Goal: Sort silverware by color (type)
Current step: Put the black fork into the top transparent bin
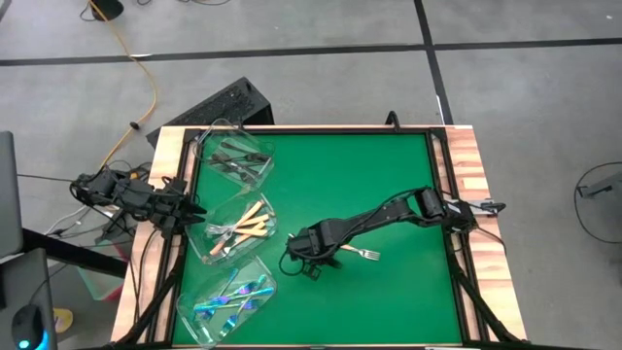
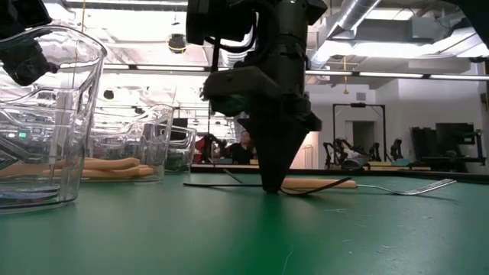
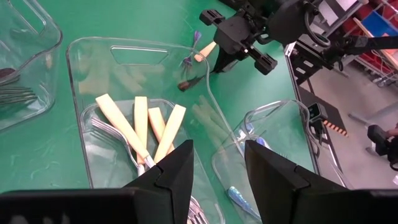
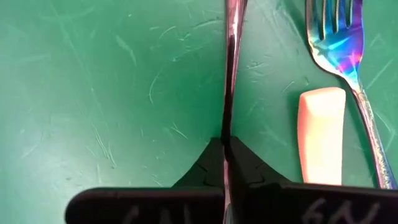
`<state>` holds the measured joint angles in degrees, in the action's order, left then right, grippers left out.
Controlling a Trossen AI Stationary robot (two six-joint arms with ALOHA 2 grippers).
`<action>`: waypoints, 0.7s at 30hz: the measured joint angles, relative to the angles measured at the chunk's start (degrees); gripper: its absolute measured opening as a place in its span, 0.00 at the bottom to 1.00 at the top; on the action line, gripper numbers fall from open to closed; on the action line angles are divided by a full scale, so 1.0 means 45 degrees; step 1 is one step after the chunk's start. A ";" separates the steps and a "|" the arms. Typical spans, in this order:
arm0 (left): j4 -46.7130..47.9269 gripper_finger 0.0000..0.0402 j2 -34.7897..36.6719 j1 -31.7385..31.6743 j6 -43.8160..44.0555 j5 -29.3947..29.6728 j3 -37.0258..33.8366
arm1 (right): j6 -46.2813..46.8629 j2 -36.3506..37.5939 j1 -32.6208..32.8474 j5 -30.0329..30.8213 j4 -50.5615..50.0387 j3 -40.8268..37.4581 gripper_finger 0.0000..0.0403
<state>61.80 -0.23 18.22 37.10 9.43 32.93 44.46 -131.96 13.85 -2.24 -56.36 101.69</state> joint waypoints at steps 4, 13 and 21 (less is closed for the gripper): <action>0.0000 0.32 0.0005 0.0000 -0.0003 0.0000 0.0000 | 0.0586 0.0005 0.0115 0.0015 0.0055 -0.0007 0.03; 0.0001 0.32 0.0000 0.0000 -0.0009 0.0000 0.0000 | 0.2524 0.0005 0.0554 0.0230 0.0990 -0.0063 0.03; 0.0001 0.32 0.0000 0.0000 -0.0009 0.0000 0.0000 | 0.4178 0.0005 0.0530 0.1063 0.1411 -0.0063 0.03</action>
<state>61.80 -0.23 18.22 37.06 9.43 32.93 63.26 -131.94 16.24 2.54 -50.01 101.41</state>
